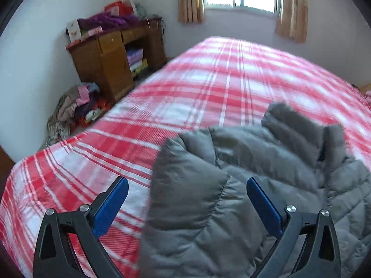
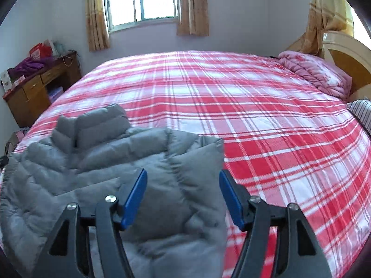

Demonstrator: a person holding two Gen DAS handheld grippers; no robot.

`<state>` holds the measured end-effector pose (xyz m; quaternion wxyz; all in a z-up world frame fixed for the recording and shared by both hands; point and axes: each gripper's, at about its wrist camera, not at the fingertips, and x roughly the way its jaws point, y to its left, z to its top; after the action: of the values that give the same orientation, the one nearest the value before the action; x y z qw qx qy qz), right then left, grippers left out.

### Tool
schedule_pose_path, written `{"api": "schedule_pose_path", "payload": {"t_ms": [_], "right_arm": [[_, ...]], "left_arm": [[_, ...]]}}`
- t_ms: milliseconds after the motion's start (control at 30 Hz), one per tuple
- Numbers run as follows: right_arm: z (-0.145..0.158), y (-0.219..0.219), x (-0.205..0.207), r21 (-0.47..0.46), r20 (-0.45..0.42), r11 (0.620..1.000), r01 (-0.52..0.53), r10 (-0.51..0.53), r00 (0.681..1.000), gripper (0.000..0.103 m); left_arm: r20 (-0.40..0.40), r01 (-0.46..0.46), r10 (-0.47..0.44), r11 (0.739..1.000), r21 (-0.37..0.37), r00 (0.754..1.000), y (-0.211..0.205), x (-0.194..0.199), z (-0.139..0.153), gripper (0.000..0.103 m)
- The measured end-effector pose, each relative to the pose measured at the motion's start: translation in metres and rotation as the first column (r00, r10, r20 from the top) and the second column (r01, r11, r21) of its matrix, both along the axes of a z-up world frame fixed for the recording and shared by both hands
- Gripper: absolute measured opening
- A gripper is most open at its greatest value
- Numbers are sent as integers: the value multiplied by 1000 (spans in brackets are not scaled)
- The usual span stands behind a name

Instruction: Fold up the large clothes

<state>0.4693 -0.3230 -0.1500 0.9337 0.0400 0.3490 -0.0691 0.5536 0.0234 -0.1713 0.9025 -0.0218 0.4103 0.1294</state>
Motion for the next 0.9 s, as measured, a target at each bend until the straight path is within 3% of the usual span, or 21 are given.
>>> {"api": "schedule_pose_path", "payload": {"t_ms": [133, 233, 467, 600, 900], "right_arm": [[-25, -5, 14, -4, -37, 998, -57, 57, 998, 68], [-40, -6, 17, 1, -66, 998, -71, 70, 995, 68], [-53, -11, 18, 42, -104, 997, -67, 71, 992, 69], [-56, -8, 24, 17, -121, 998, -66, 68, 990, 71], [-59, -9, 24, 18, -120, 998, -61, 63, 991, 72]], "left_arm": [[-47, 15, -13, 999, 43, 999, -10, 5, -30, 102], [-65, 15, -14, 999, 28, 998, -10, 9, -41, 102], [-68, -4, 6, 999, 34, 998, -12, 11, -46, 102], [-60, -7, 12, 997, 81, 998, -19, 13, -47, 102], [-56, -12, 17, 997, 81, 998, -18, 13, -48, 102]]}}
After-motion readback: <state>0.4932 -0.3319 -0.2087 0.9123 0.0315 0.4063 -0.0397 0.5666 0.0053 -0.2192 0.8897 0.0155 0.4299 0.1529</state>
